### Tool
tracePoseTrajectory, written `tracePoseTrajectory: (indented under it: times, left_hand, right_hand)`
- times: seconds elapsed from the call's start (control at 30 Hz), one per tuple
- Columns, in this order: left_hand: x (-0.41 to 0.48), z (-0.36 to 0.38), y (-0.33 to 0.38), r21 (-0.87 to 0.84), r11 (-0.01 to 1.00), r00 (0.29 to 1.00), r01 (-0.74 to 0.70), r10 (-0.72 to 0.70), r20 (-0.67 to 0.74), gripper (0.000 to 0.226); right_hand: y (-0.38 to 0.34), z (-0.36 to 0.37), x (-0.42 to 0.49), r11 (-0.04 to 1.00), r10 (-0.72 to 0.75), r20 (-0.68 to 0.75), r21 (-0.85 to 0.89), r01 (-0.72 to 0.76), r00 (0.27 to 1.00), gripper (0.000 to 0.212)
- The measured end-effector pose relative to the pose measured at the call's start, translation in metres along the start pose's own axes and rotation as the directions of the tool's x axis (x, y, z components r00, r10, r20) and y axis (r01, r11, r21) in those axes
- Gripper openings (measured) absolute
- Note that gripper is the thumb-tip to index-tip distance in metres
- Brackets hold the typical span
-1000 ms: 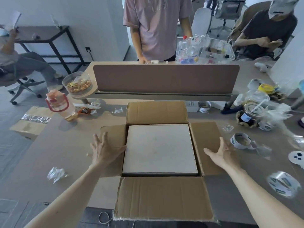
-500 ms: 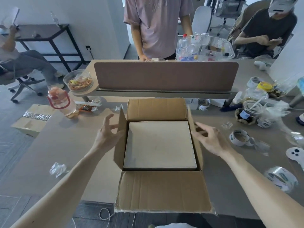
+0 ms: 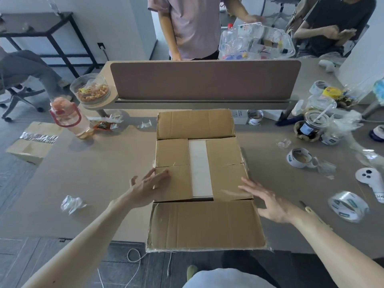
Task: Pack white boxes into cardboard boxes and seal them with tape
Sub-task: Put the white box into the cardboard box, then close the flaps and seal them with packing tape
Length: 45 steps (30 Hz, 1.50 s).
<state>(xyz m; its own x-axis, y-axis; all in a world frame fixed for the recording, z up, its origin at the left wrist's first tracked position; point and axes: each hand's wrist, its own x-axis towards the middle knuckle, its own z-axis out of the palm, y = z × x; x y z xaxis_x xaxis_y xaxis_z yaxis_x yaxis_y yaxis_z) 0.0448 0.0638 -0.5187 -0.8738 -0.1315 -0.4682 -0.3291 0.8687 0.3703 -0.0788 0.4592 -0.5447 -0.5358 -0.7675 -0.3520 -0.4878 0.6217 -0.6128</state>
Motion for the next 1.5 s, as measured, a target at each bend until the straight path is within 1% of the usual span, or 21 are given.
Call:
tracePoseTrajectory:
  times: [0.07,0.13,0.17,0.23,0.27,0.33,0.37,0.43,0.5,0.6,0.63,0.7,0.83,0.93,1.0,1.13,1.2,1.3,1.33,1.4,1.5]
  left_hand:
    - [0.005,-0.002,-0.010,-0.114,0.993,0.997,-0.015,0.006,-0.080,0.068]
    - [0.015,-0.008,-0.017,-0.323,0.942,0.992,-0.087,0.051,-0.116,0.043]
    - [0.021,-0.013,-0.017,-0.449,0.887,0.991,-0.104,0.053,-0.125,0.032]
    - [0.032,-0.027,-0.015,-0.625,0.779,0.991,-0.057,-0.032,-0.131,0.031]
    - [0.037,-0.034,-0.013,-0.667,0.745,0.985,-0.031,-0.092,-0.148,0.032]
    - [0.050,-0.043,-0.015,-0.704,0.710,0.964,0.026,-0.203,-0.169,0.034]
    - [0.058,-0.045,-0.018,-0.698,0.714,0.955,0.058,-0.243,-0.169,0.033]
    - [0.074,-0.049,-0.018,-0.685,0.723,0.941,0.090,-0.288,-0.180,0.033]
    - [0.087,-0.052,-0.008,-0.724,0.683,0.938,0.100,-0.308,-0.161,0.040]
    - [0.106,-0.059,0.008,-0.804,0.592,0.954,0.053,-0.267,-0.133,0.040]
    - [0.111,-0.062,0.011,-0.823,0.566,0.960,0.045,-0.253,-0.122,0.044]
    - [0.122,-0.066,0.013,-0.868,0.495,0.958,0.051,-0.269,-0.098,0.056]
    - [0.126,-0.069,0.013,-0.955,0.295,0.953,0.026,-0.295,-0.065,0.056]
    - [0.125,-0.067,0.012,-0.976,0.216,0.958,0.025,-0.285,-0.039,0.064]
    - [0.124,-0.062,0.015,-0.983,0.184,0.964,-0.005,-0.259,-0.054,0.060]
    - [0.117,-0.045,0.026,-0.991,0.120,0.979,-0.059,-0.186,-0.081,0.032]
    - [0.116,-0.036,0.032,-0.985,0.158,0.990,-0.068,-0.114,-0.087,0.024]
    - [0.115,-0.019,0.051,-0.938,0.341,0.997,-0.061,-0.015,-0.070,0.020]
    - [0.116,-0.013,0.057,-0.917,0.391,0.997,-0.076,0.020,-0.074,0.024]
    - [0.117,-0.004,0.069,-0.865,0.485,0.990,-0.133,0.105,-0.093,0.034]
    - [0.117,0.008,0.090,-0.696,0.676,0.970,-0.241,0.198,-0.143,0.035]
  right_hand:
    - [0.004,0.002,0.001,0.996,0.005,-0.058,0.088,0.000,0.998,0.073]
    - [0.003,-0.003,0.001,0.986,0.054,-0.088,0.165,-0.039,0.995,0.064]
    - [-0.001,-0.006,0.000,0.978,0.076,-0.102,0.202,-0.054,0.992,0.062]
    - [-0.010,-0.010,0.002,0.935,0.156,-0.156,0.342,-0.095,0.975,0.062]
    - [-0.013,-0.008,0.009,0.910,0.211,-0.246,0.404,-0.098,0.946,0.062]
    - [-0.014,-0.001,0.027,0.870,0.358,-0.391,0.470,-0.150,0.848,0.063]
    - [-0.014,0.004,0.034,0.855,0.409,-0.404,0.483,-0.189,0.818,0.072]
    - [-0.015,0.012,0.045,0.818,0.460,-0.374,0.532,-0.220,0.805,0.091]
    - [-0.019,0.015,0.052,0.752,0.543,-0.347,0.606,-0.259,0.764,0.096]
    - [-0.023,0.014,0.053,0.722,0.601,-0.261,0.582,-0.373,0.756,0.082]
    - [-0.021,0.014,0.053,0.721,0.606,-0.251,0.573,-0.389,0.754,0.079]
    - [-0.021,0.011,0.053,0.714,0.617,-0.239,0.572,-0.404,0.750,0.076]
    - [-0.019,0.010,0.053,0.706,0.625,-0.220,0.569,-0.422,0.749,0.075]
    - [-0.019,0.009,0.051,0.706,0.626,-0.224,0.569,-0.421,0.747,0.073]
    - [-0.014,0.006,0.048,0.705,0.627,-0.236,0.577,-0.412,0.742,0.074]
    - [-0.001,-0.003,0.031,0.716,0.629,-0.254,0.558,-0.420,0.735,0.073]
    - [0.003,-0.008,0.017,0.708,0.639,-0.269,0.572,-0.415,0.720,0.066]
    - [0.014,-0.011,-0.009,0.674,0.681,-0.285,0.604,-0.425,0.675,0.061]
    - [0.017,-0.010,-0.018,0.663,0.695,-0.288,0.610,-0.434,0.659,0.060]
    - [0.022,-0.008,-0.038,0.648,0.717,-0.299,0.619,-0.445,0.629,0.052]
    - [0.028,-0.005,-0.062,0.636,0.740,-0.330,0.625,-0.452,0.586,0.044]
